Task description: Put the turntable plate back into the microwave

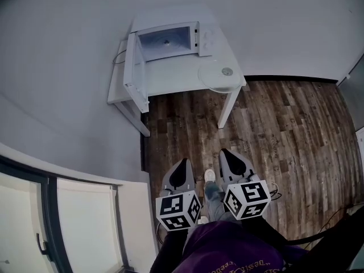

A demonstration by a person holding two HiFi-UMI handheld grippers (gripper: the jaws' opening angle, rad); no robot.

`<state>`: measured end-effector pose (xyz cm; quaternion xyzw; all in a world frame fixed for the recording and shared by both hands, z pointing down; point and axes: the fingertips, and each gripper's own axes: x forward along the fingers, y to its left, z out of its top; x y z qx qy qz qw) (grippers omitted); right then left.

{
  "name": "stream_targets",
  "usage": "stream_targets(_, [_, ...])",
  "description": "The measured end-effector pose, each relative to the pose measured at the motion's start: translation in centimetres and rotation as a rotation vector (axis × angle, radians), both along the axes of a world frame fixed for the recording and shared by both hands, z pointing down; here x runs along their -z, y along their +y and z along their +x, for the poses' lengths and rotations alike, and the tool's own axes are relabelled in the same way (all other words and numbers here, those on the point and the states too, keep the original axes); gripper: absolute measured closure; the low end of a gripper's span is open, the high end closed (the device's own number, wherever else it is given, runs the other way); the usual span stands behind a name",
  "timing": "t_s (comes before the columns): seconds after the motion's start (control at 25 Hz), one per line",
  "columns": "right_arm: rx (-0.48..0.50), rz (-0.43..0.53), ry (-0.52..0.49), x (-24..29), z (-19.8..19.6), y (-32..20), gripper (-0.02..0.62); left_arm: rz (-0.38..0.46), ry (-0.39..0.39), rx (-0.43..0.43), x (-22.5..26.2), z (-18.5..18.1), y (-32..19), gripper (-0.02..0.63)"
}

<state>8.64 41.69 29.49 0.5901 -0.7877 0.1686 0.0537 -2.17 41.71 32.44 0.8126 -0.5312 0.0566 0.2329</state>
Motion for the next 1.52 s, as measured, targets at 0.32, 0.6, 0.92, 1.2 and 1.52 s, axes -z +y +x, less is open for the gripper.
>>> stream_targets(0.32, [0.039,-0.023,-0.006,-0.1,1.6,-8.8,0.588,-0.03,-0.011,0.039,-0.2,1.2,-8.1,0.601])
stream_targets(0.6, [0.069,-0.024,-0.02,0.0,3.1,-16.4,0.588,-0.029,-0.027,0.05,0.1,3.1,-15.2,0.602])
stream_targets(0.92, [0.076,-0.018,-0.028,0.1,5.6,-22.6,0.588,-0.026,-0.014,0.063,0.2,5.4,-21.5,0.601])
stream_targets(1.2, [0.065,-0.052,-0.042,-0.8,7.0,-25.2,0.588,-0.061,-0.019,0.051,-0.6,6.9,-23.9,0.602])
stream_targets(1.52, [0.045,-0.084,-0.056,-2.0,7.4,-28.5,0.588,-0.1,-0.04,0.04,-1.6,6.6,-27.7,0.601])
